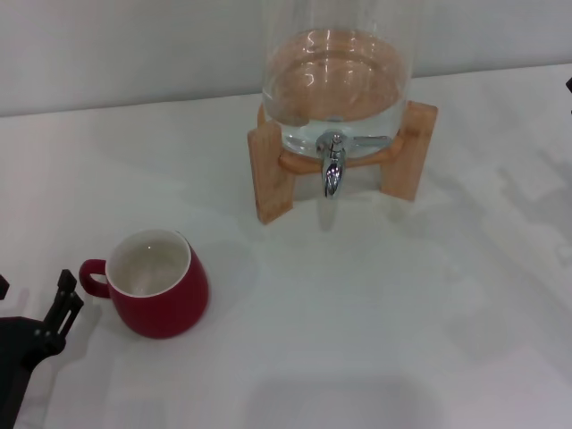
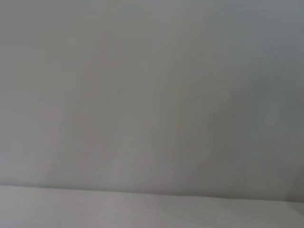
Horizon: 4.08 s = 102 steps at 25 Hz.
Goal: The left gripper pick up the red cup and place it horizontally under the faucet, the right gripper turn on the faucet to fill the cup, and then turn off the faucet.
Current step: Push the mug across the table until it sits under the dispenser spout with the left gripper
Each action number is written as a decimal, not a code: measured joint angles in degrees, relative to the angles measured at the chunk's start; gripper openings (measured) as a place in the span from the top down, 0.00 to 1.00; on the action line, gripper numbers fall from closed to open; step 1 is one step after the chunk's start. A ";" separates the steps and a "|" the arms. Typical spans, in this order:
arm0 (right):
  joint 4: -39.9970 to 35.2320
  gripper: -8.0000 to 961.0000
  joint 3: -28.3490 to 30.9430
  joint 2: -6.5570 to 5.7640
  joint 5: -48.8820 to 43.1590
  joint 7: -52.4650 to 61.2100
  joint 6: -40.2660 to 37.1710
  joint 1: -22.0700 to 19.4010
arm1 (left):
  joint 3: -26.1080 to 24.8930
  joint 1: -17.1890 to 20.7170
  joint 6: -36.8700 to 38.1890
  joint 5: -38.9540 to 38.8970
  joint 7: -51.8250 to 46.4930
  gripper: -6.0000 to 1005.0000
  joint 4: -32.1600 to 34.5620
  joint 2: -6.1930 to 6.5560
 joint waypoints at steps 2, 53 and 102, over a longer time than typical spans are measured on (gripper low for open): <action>0.00 0.20 0.01 0.00 0.00 -0.02 0.00 0.01 | 0.28 -0.03 -0.04 0.02 0.00 0.11 0.00 -0.01; 0.00 0.20 0.10 0.04 0.00 -0.18 -0.88 -0.22 | 2.75 -0.61 -1.78 0.00 -0.02 0.11 -0.08 -0.06; -0.09 0.20 -0.09 0.09 0.00 -0.28 -1.59 -0.23 | 2.75 -2.77 -2.81 0.12 -0.62 0.11 1.26 0.42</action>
